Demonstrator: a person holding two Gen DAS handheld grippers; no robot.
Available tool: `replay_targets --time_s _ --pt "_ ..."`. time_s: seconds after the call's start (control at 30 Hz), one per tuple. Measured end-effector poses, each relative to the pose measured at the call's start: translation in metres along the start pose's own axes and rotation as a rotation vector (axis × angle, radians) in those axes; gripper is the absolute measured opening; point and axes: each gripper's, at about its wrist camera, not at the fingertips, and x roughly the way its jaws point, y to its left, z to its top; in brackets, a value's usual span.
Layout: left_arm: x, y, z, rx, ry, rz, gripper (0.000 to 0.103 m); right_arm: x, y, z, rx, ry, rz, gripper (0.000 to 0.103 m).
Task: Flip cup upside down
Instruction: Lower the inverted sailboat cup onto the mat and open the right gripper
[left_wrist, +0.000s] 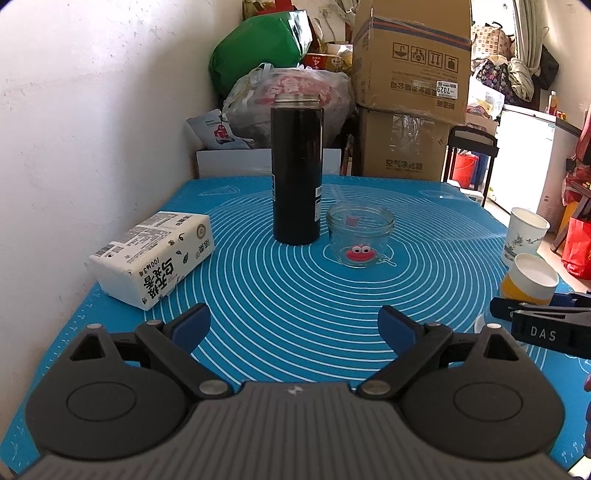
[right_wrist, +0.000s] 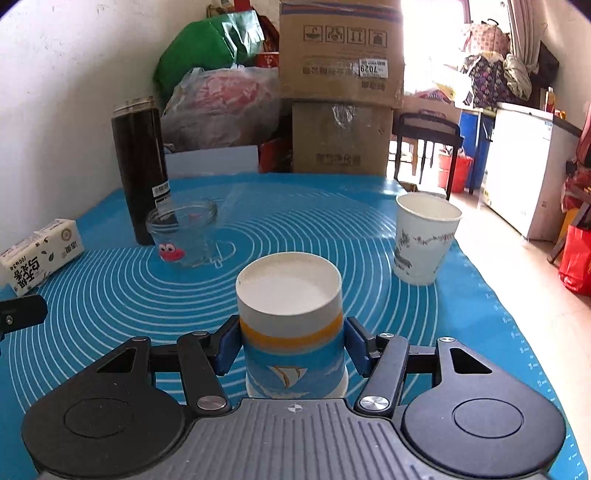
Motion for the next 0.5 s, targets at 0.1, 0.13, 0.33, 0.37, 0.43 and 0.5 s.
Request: replay_targets --time_s 0.1,0.13,0.33,0.37,0.43,0.5 --pt "-0.002 -0.003 0.000 0.002 0.001 -0.003 0.096 -0.002 -0.002 0.001 0.005 0.005 0.009 0.060" --pt "-0.003 -0.004 0.000 0.003 0.001 -0.004 0.096 -0.003 -0.002 0.001 0.009 0.008 0.011 0.061" --pt "-0.009 -0.010 0.001 0.011 0.002 -0.009 0.096 -0.007 -0.006 -0.001 0.010 0.017 0.030 0.070" --pt "-0.011 -0.012 0.001 0.014 0.002 -0.010 0.096 -0.008 -0.007 -0.001 0.014 0.018 0.036 0.074" --pt "-0.014 -0.014 0.001 0.015 0.003 -0.009 0.096 -0.012 -0.009 -0.001 0.028 0.023 0.043 0.082" --pt "-0.018 -0.016 0.001 0.012 0.005 -0.008 0.096 -0.018 -0.012 -0.001 0.041 0.027 0.057 0.087"
